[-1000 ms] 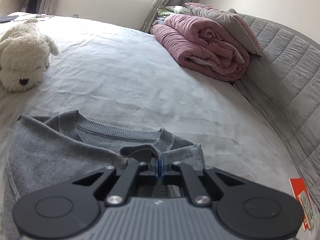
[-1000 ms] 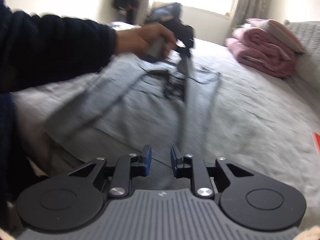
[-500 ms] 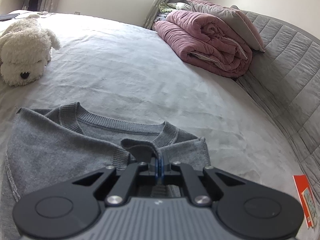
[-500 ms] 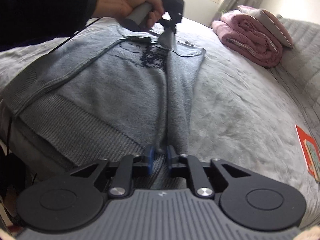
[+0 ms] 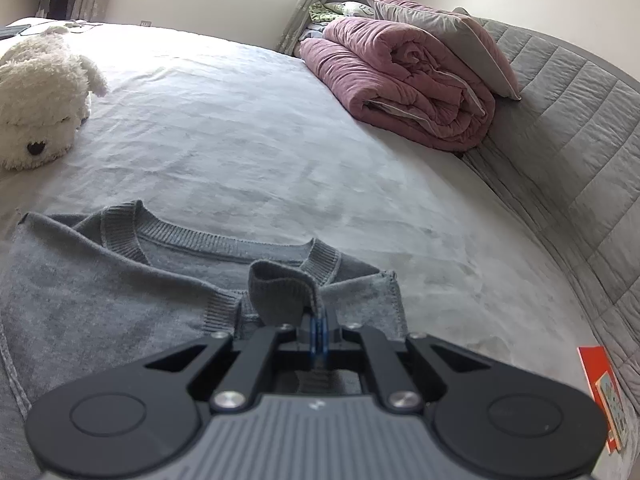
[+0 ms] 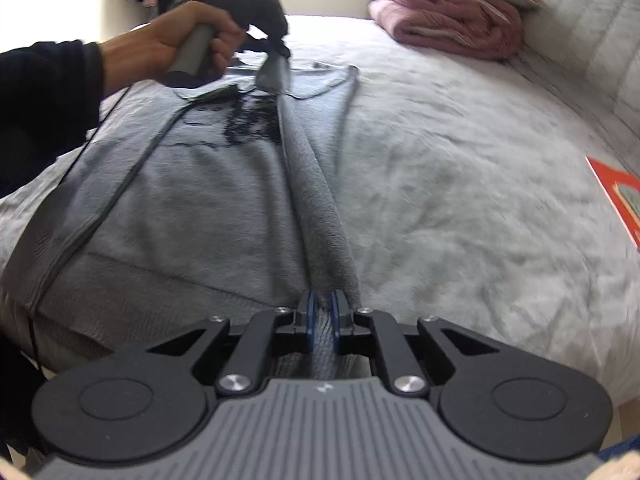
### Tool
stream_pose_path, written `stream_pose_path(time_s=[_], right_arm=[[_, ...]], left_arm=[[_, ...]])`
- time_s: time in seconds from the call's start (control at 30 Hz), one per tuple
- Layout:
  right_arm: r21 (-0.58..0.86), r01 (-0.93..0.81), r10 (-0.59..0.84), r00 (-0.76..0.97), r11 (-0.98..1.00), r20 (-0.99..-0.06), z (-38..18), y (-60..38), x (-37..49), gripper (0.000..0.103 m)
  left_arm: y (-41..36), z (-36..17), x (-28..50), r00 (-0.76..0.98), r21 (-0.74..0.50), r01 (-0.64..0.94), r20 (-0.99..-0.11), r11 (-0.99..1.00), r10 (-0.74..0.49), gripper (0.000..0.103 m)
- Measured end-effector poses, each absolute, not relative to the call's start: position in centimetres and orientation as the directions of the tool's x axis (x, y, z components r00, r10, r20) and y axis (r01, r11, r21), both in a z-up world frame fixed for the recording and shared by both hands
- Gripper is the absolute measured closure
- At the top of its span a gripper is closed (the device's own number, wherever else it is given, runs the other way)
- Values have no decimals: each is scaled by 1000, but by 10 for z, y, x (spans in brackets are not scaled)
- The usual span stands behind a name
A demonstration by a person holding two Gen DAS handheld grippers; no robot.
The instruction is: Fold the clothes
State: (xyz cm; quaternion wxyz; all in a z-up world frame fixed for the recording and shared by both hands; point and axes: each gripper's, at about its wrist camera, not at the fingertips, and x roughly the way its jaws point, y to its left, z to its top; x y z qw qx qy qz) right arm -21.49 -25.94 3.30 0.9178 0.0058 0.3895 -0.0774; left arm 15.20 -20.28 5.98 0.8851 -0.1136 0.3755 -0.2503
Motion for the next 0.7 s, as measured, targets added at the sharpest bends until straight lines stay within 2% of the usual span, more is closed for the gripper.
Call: stream_pose_path(time_s=[0.27, 0.47, 0.5, 0.57, 0.7], right_arm=[[-101, 86, -132, 698, 991, -704, 31, -249, -219, 79], [-201, 35, -168, 699, 979, -695, 24, -239, -221, 79], [-218, 28, -174, 700, 976, -693, 23, -237, -222, 80], [-216, 37, -179, 700, 976, -691, 25, -239, -222, 93], [-173, 78, -176, 715, 982, -676, 33, -247, -225, 98]], left_arm=[[-210, 57, 150, 587, -391, 364, -609, 845, -534, 100], [-212, 56, 150, 585, -392, 362, -610, 846, -534, 100], [-212, 57, 150, 586, -391, 363, -610, 846, -534, 100], [-212, 57, 149, 587, -387, 365, -610, 847, -532, 100], [-210, 59, 150, 589, -394, 363, -605, 844, -535, 100]])
